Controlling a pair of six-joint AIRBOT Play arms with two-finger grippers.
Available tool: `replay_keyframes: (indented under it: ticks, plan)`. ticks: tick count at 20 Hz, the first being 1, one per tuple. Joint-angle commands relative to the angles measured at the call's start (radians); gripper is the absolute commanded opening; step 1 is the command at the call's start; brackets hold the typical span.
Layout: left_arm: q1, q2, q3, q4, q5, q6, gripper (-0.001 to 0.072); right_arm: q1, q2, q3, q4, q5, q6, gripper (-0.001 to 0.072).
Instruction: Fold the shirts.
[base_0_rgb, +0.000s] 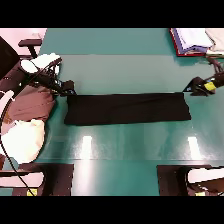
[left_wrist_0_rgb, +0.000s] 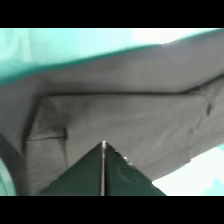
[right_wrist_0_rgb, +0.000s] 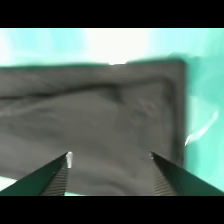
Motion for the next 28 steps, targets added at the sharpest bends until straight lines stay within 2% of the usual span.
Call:
replay_keyframes:
  ticks: [1,5,8,10,11,13,14,15,20,24,28]
  plan:
    - [-0.005,-0.001,0.011,-0.051,-0.03,0.003,0.003,-0.13,0.002,-0.077,0.023,0.04,-0.02,0.0603]
    - [-0.116,-0.002,0.011,-0.055,0.04,-0.003,0.003,-0.226,-0.016,-0.267,0.054,-0.038,-0.063,0.0603]
    - [-0.24,-0.015,0.011,-0.055,0.161,-0.06,0.0029,-0.233,-0.044,-0.355,0.233,-0.088,-0.136,0.0596]
    - [-0.321,-0.039,0.012,-0.058,0.233,-0.063,0.0029,-0.2,-0.065,-0.362,0.275,-0.113,-0.144,0.0573]
    - [-0.356,-0.054,0.012,-0.067,0.266,-0.072,0.0029,-0.177,-0.069,-0.359,0.283,-0.13,-0.15,0.0475]
    - [-0.418,-0.091,0.013,-0.089,0.343,-0.092,0.0029,-0.123,-0.069,-0.329,0.282,-0.164,-0.15,0.0188]
    - [-0.436,-0.113,0.024,-0.109,0.359,-0.092,0.0029,-0.101,-0.066,-0.306,0.282,-0.156,-0.15,0.0073]
    - [-0.451,-0.144,0.048,-0.125,0.357,-0.092,0.0029,-0.081,-0.055,-0.277,0.283,-0.134,-0.15,0.0032]
    - [-0.528,-0.314,0.23,-0.135,0.33,-0.093,0.0028,0.016,0.119,-0.104,0.294,-0.039,-0.113,0.0017]
    - [-0.582,-0.439,0.349,-0.143,0.275,-0.107,0.0028,0.139,0.257,-0.006,0.416,-0.044,-0.11,0.0017]
    - [-0.588,-0.474,0.376,-0.129,0.253,-0.115,0.0028,0.273,0.309,0.071,0.44,-0.043,-0.092,0.0017]
